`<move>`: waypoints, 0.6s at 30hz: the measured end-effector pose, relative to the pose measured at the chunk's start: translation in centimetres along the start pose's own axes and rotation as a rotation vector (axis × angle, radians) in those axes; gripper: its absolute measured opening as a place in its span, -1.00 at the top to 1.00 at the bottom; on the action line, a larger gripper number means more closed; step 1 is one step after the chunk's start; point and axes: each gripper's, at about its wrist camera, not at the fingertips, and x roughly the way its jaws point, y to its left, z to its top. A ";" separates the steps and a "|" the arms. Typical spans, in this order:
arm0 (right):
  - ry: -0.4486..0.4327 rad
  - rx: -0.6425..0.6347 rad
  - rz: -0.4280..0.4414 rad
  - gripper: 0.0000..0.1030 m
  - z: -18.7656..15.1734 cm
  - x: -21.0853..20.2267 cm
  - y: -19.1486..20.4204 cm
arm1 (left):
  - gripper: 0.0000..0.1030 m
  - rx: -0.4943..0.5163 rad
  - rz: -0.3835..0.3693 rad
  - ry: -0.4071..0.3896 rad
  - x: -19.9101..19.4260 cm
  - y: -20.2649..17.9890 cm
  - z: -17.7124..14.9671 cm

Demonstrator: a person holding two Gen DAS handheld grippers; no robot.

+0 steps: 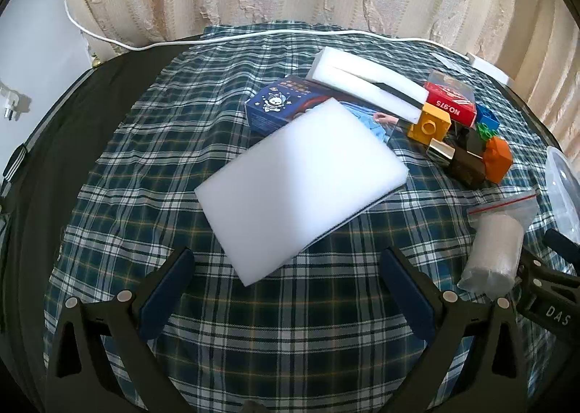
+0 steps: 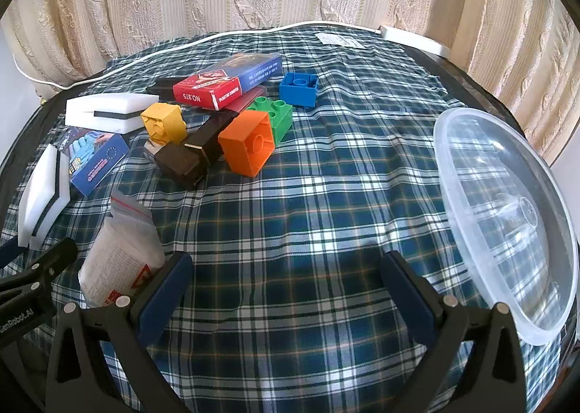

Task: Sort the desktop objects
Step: 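Grasp the white foam block with the left tool while the right tool grasps the white roll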

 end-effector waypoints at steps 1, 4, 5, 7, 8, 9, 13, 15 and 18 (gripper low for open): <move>0.000 0.000 0.000 -1.00 0.0 0.0 0.0 | -1.00 0.008 -0.006 0.004 0.0 0.0 0.1; 0.000 0.001 0.000 -1.00 0.0 0.0 0.1 | -1.00 0.056 -0.042 0.014 0.1 0.0 0.2; 0.000 0.001 0.000 -1.00 0.0 0.0 0.1 | -1.00 0.058 -0.043 0.018 0.2 0.0 0.3; 0.000 0.000 0.000 -1.00 0.0 0.0 0.1 | -1.00 0.062 -0.045 0.022 0.2 0.0 0.3; 0.000 0.000 -0.001 -1.00 0.0 0.0 0.2 | -1.00 0.064 -0.045 0.023 0.2 -0.1 0.3; 0.000 0.001 -0.001 -1.00 0.0 0.0 0.2 | -1.00 0.066 -0.046 0.023 0.3 0.0 0.3; 0.001 -0.027 0.018 -1.00 0.0 0.0 0.2 | -1.00 0.069 -0.046 0.021 0.3 0.0 0.2; 0.012 -0.065 0.052 -1.00 0.3 0.1 0.1 | -1.00 0.068 -0.046 0.022 0.3 0.0 0.2; 0.028 -0.103 0.077 -1.00 0.4 0.0 0.1 | -1.00 0.067 -0.047 0.023 0.3 -0.1 0.3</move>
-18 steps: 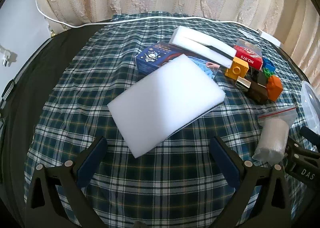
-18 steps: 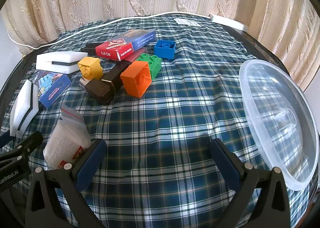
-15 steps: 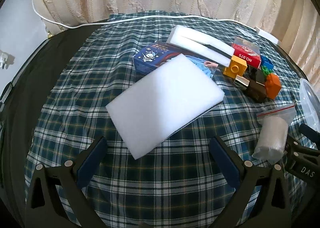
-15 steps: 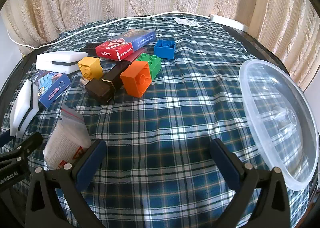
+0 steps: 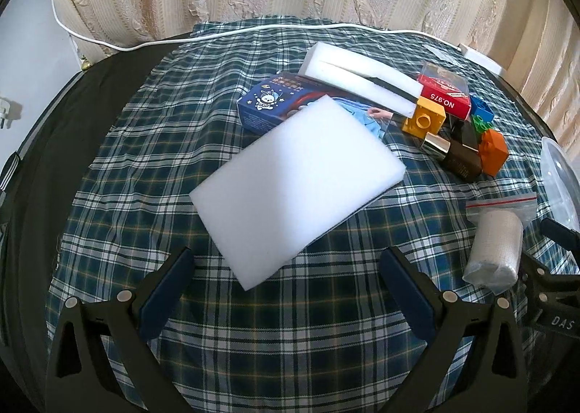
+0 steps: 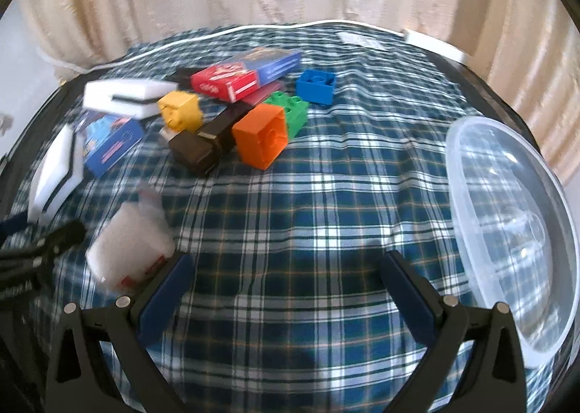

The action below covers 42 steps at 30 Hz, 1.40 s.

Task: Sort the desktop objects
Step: 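Grasp the white foam block with the left tool while the right tool grasps the white roll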

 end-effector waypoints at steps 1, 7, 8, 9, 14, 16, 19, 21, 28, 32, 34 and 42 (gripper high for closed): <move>0.002 -0.005 0.002 -1.00 0.0 0.0 0.1 | -1.00 0.000 -0.001 -0.001 0.0 0.0 0.0; 0.016 -0.025 0.016 -1.00 -0.4 -0.1 0.1 | -1.00 -0.025 -0.055 -0.007 -0.4 0.8 -0.1; 0.018 -0.030 0.024 -1.00 -0.4 -0.2 0.0 | -1.00 -0.033 -0.064 -0.007 -0.5 0.8 -0.1; 0.016 -0.035 0.035 -1.00 -0.6 -0.4 0.0 | -1.00 -0.042 -0.074 -0.011 -0.8 1.1 -0.2; -0.006 -0.034 0.170 -1.00 -1.4 -1.6 -0.2 | -1.00 -0.045 -0.086 -0.071 -2.7 1.5 0.0; -0.022 -0.031 0.220 -1.00 -1.6 -2.1 -0.1 | -1.00 -0.035 -0.088 -0.113 -3.7 1.5 0.3; -0.061 -0.047 0.263 -1.00 -1.8 -3.1 0.4 | -1.00 -0.022 -0.109 -0.139 -4.1 1.8 1.1; -0.085 -0.057 0.292 -1.00 -1.9 -3.9 0.8 | -1.00 -0.024 -0.128 -0.141 -3.8 2.0 1.9; -0.103 -0.087 0.369 -1.00 -1.3 -4.2 2.0 | -1.00 0.019 -0.170 -0.135 -2.5 2.2 2.8; -0.106 -0.103 0.392 -1.00 -1.2 -4.2 2.7 | -1.00 0.096 -0.168 -0.151 -2.1 1.6 3.2; -0.102 -0.104 0.403 -1.00 -1.1 -4.1 2.8 | -1.00 0.126 -0.173 -0.153 -1.8 1.4 3.3; -0.081 -0.103 0.420 -0.99 -0.8 -3.3 3.4 | -0.95 0.140 -0.174 -0.103 -0.2 1.3 3.2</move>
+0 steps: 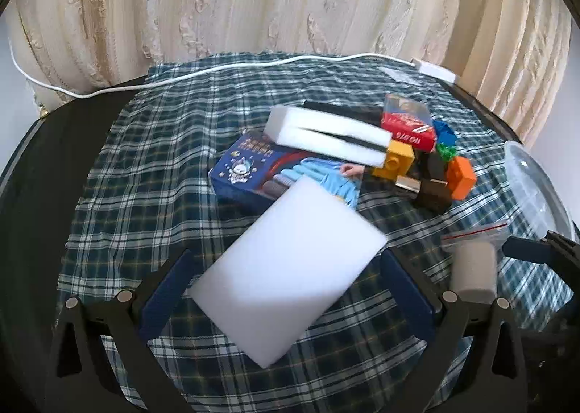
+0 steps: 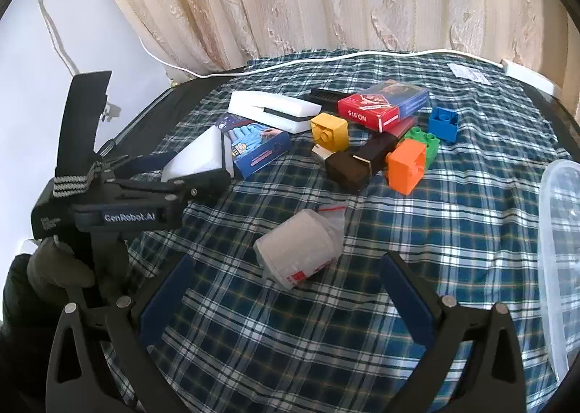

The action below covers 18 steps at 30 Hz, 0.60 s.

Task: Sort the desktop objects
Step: 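Grasp the white foam block with the left tool while the right tool grasps the white roll, then carry the foam block and white roll over the clear bowl with both tools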

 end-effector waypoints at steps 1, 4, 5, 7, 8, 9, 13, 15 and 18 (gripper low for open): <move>0.002 0.003 -0.002 -0.97 0.0 0.1 0.0 | -0.93 0.000 -0.003 0.001 0.0 0.0 0.0; 0.009 0.009 -0.004 -0.84 0.1 0.4 -0.2 | -0.73 0.004 0.023 0.011 0.1 -0.1 -0.3; 0.014 0.010 -0.005 -0.80 0.1 0.5 -0.2 | -0.70 0.004 0.025 0.015 0.2 -0.2 -0.4; 0.022 0.011 -0.008 -0.63 0.1 0.7 -0.3 | -0.64 0.009 0.039 0.010 0.1 -0.3 -0.5; 0.025 0.013 -0.012 -0.61 0.2 0.9 -0.3 | -0.62 0.011 0.041 0.005 0.0 -0.3 -0.6; 0.027 0.014 -0.016 -0.59 0.1 1.0 -0.3 | -0.55 0.011 0.039 0.001 -0.2 -0.3 -0.6; 0.036 0.022 -0.019 -0.43 0.1 1.4 -0.5 | -0.50 0.005 0.031 -0.003 -0.5 -0.5 -0.9; 0.039 0.021 -0.019 -0.32 0.1 1.6 -0.5 | -0.47 0.003 0.029 -0.007 -0.7 -0.6 -1.0; 0.046 0.017 -0.019 -0.07 0.1 2.0 -0.5 | -0.45 -0.005 0.018 -0.015 -1.2 -0.8 -1.0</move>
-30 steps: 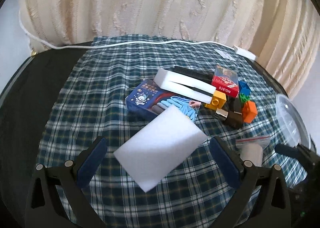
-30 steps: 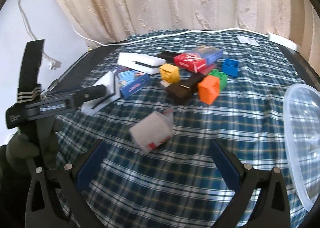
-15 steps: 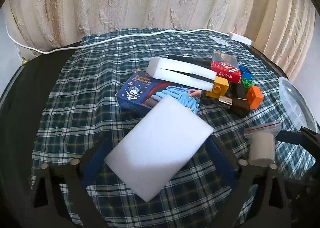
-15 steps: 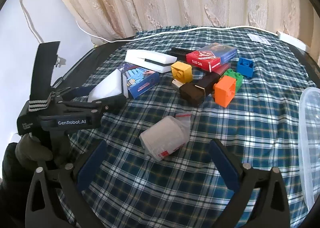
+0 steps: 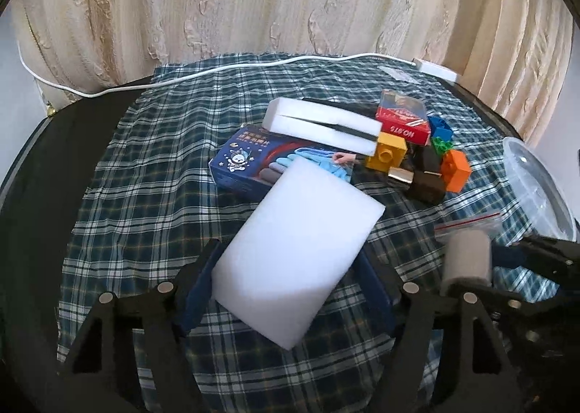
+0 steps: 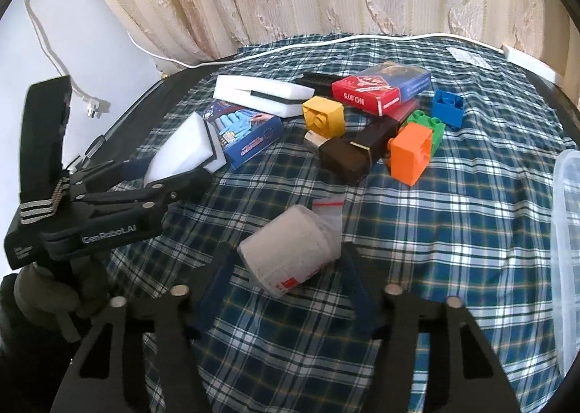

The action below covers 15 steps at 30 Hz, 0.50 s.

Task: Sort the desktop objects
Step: 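Carry the foam block and white roll over the clear bowl with both tools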

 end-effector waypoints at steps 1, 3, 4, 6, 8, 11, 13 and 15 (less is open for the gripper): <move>-0.005 -0.001 -0.001 -0.05 0.0 0.0 0.1 | -0.45 -0.003 -0.005 -0.005 -0.3 -0.1 0.0; -0.010 -0.004 -0.004 -0.02 -0.1 -0.1 0.1 | -0.44 -0.007 -0.009 -0.017 -0.8 -0.4 0.1; -0.013 -0.003 -0.004 0.00 -0.2 -0.2 0.1 | -0.44 -0.008 -0.010 -0.021 -1.0 -0.6 0.2; -0.019 0.005 0.000 0.02 -0.2 -0.4 0.1 | -0.44 -0.010 -0.014 -0.030 -1.5 -0.9 0.3; -0.030 0.012 0.003 0.03 -0.3 -0.7 -0.1 | -0.44 -0.009 -0.018 -0.041 -1.9 -1.3 0.4; -0.043 0.024 0.002 0.03 -0.4 -1.3 -0.3 | -0.44 -0.008 -0.032 -0.051 -2.4 -1.9 0.7; -0.055 0.036 0.002 0.04 -0.4 -1.7 -0.6 | -0.44 0.001 -0.039 -0.055 -2.6 -2.6 0.9; -0.069 0.051 0.001 0.04 -0.5 -2.3 -1.0 | -0.44 0.010 -0.046 -0.057 -2.7 -3.3 1.0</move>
